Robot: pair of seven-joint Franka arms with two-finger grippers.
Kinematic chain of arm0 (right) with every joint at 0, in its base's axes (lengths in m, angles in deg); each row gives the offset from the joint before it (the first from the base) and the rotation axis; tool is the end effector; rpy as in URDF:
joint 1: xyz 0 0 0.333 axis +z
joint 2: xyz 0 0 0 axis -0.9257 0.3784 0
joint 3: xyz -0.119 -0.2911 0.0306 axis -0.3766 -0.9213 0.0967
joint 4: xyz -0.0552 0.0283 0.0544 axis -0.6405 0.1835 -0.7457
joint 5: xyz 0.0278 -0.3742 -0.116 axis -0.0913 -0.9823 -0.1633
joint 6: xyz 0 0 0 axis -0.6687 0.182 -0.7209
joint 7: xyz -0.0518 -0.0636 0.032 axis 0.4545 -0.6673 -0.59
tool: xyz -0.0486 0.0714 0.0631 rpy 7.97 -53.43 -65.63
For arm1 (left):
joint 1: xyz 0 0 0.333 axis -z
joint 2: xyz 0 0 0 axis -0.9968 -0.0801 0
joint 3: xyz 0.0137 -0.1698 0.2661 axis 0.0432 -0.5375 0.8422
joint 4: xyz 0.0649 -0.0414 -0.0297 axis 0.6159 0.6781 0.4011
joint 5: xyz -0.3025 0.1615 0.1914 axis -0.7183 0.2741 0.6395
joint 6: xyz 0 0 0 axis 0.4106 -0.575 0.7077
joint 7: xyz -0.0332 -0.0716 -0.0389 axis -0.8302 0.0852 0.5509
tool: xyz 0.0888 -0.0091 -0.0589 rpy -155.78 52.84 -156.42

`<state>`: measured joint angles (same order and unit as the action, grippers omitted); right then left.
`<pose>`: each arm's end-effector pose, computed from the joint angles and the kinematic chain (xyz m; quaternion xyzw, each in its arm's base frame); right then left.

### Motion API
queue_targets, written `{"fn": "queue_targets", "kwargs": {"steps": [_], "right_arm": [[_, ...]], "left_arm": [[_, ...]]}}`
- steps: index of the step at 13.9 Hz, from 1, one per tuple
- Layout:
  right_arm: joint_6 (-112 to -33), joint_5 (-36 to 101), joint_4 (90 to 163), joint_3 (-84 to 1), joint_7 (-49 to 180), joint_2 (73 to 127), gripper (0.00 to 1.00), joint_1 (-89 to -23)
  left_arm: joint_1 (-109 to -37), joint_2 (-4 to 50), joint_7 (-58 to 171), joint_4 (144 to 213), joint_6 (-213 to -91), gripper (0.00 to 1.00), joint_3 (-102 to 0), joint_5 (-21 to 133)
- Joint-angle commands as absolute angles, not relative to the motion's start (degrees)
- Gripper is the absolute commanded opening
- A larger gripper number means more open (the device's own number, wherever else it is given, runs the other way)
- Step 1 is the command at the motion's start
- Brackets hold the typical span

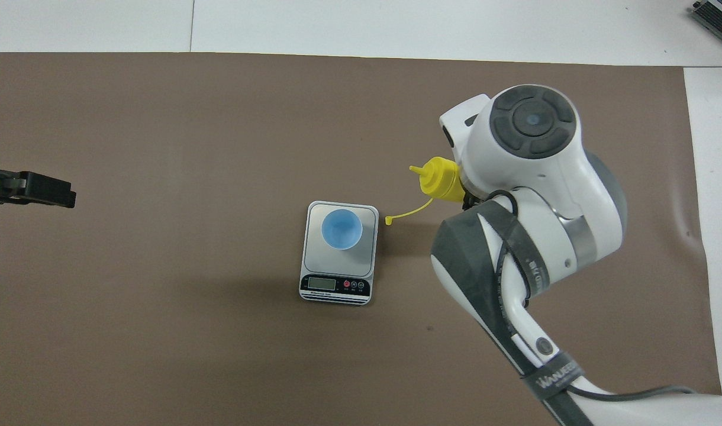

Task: Pour seasoning into cup on scale with both arms
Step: 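Turn the yellow bottle upright and move it away from the cup, then lower the yellow bottle onto the table with the right gripper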

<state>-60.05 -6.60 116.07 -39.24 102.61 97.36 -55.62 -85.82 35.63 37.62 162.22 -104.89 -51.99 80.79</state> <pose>0.5914 0.2102 0.4856 0.8237 0.5641 -0.0239 0.0516 0.5389 -0.0354 0.6277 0.9983 -0.0575 0.0083 0.0049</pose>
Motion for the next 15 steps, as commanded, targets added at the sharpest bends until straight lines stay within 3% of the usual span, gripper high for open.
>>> {"fn": "queue_targets", "kwargs": {"steps": [1, 6, 10, 15], "right_arm": [[-61.1, 1.1, 117.4, -38.3, 102.7, 95.0, 0.00, -61.2], [-66.7, 13.2, 121.1, -38.3, 119.5, 94.2, 0.00, -70.1], [-75.4, 27.0, 132.0, -38.4, 135.2, 91.1, 0.00, -76.1], [-78.2, 45.5, 139.9, -38.5, 151.6, 91.0, 0.00, -83.0]], "left_arm": [[-85.2, 36.4, 38.1, 162.8, -104.8, 1.00, -51.6, 81.1], [-85.0, 36.8, 38.2, 163.5, -105.4, 1.00, -51.6, 81.1], [-85.0, 36.8, 38.2, 163.6, -105.6, 1.00, -51.6, 81.1], [-85.0, 36.8, 38.2, 163.6, -105.6, 1.00, -51.6, 81.1]]}}
